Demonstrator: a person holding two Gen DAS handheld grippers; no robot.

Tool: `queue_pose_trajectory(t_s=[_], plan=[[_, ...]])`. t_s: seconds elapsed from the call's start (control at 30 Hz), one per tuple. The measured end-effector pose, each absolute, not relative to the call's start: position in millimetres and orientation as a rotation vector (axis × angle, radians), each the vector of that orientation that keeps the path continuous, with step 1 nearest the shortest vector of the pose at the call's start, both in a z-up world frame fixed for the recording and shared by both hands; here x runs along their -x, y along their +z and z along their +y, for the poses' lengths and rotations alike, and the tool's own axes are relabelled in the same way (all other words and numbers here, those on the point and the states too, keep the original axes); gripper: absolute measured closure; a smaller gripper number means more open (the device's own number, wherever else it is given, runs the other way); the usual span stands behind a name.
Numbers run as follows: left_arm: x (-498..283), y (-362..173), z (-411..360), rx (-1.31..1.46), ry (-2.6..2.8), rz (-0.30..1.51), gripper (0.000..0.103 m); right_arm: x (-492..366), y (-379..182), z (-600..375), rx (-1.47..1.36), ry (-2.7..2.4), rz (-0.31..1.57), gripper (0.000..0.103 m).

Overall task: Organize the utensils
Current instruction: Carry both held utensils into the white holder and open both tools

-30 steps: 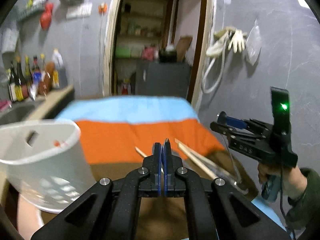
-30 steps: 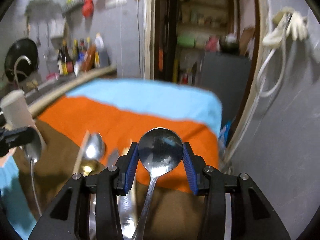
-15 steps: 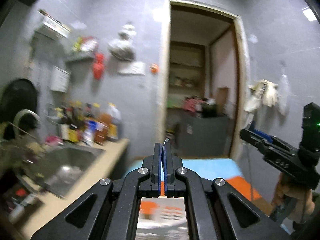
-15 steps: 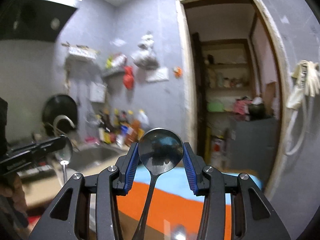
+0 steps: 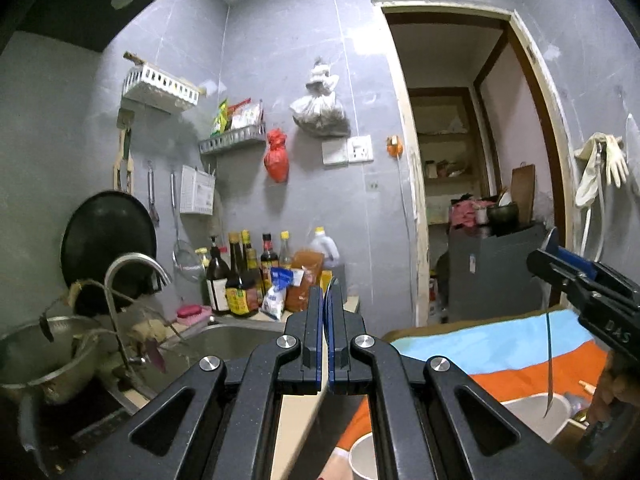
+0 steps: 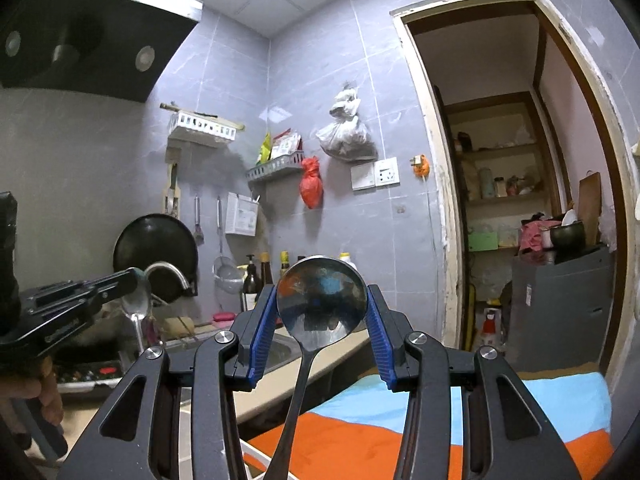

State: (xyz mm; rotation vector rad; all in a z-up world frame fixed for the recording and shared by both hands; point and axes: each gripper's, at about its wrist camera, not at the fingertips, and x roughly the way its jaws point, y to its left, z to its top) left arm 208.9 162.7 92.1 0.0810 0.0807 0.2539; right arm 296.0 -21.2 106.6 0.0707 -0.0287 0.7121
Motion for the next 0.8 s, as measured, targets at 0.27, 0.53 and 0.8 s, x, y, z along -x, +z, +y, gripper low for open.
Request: queue_pose_trajectory(t_s=[0.27,0.53,0.8], plan=[[-220.7,56.8,151.2,-0.116,0.248,0.059,0.103,-301.8,76.1,-19.2,-0.069,0.699,-0.024,0.062],[-224.4,38.7,155.6,-0.073,0.19,0.121,0.103,-297.5,58.3,-16.6,-0.023,0.718,0.023,0.062],[-219.0,42.7,175.6,0.134,-0.019,0.206,0.099,-292.1,46.0,-19.9,0.002,0.745,0.095,0.061]])
